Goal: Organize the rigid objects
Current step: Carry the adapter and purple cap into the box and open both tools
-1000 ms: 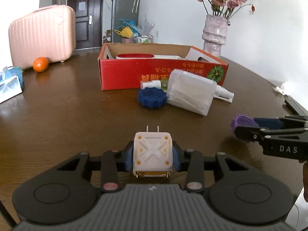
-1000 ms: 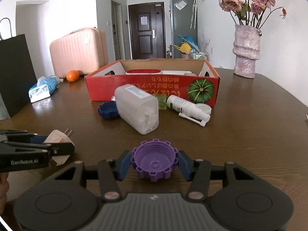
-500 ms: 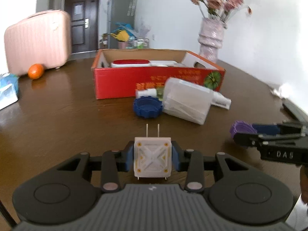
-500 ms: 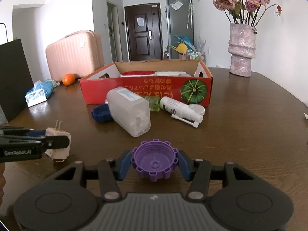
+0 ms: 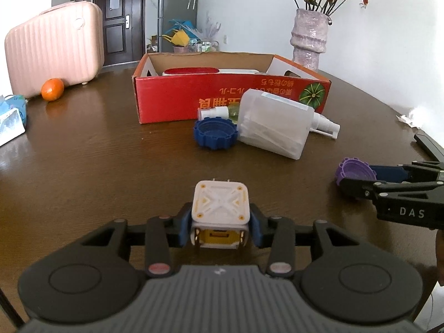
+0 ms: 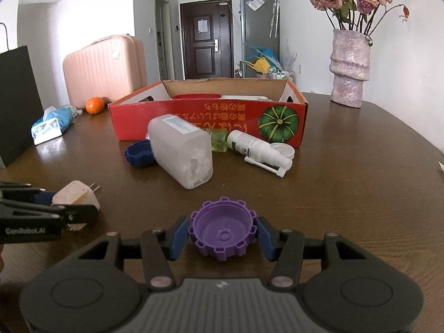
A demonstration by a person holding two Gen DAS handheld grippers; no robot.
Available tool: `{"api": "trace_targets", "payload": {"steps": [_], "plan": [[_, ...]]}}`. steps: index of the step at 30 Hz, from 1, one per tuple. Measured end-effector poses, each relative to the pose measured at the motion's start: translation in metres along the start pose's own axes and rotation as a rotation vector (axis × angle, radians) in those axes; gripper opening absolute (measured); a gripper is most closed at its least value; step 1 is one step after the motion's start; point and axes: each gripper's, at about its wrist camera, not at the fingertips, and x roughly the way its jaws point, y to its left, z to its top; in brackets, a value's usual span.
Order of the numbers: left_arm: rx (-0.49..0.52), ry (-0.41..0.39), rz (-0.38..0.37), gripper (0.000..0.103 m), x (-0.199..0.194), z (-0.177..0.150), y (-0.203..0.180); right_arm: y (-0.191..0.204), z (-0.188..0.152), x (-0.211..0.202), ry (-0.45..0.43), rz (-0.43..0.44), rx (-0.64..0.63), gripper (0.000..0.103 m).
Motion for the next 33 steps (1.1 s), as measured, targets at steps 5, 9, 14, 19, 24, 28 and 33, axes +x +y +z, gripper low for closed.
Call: {"api": "trace_targets", "payload": {"steps": [5, 9, 14, 19, 24, 28, 33], "plan": [[-0.012, -0.007, -0.006, 0.039, -0.003, -0.002, 0.002, 0.000, 0.000, 0.000, 0.006, 0.003, -0.003, 0.053], [-0.009, -0.005, -0.021, 0.039, -0.004, -0.001, 0.002, 0.000, -0.001, -0.003, 0.005, 0.011, -0.001, 0.052], [0.000, -0.047, -0.022, 0.039, -0.014, 0.013, 0.001, -0.004, 0.009, -0.011, -0.031, 0.020, 0.020, 0.052], [-0.018, -0.117, -0.109, 0.039, -0.018, 0.065, 0.009, -0.016, 0.049, -0.018, -0.102, 0.052, 0.012, 0.052], [-0.047, -0.078, -0.136, 0.039, 0.020, 0.138, 0.015, -0.031, 0.107, -0.003, -0.124, 0.087, -0.004, 0.052], [-0.099, 0.010, -0.111, 0.039, 0.081, 0.198, 0.021, -0.041, 0.159, 0.045, -0.059, 0.122, -0.032, 0.052], [-0.124, 0.194, 0.002, 0.039, 0.180, 0.238, 0.023, -0.052, 0.215, 0.149, 0.154, 0.112, -0.072, 0.052]]}}
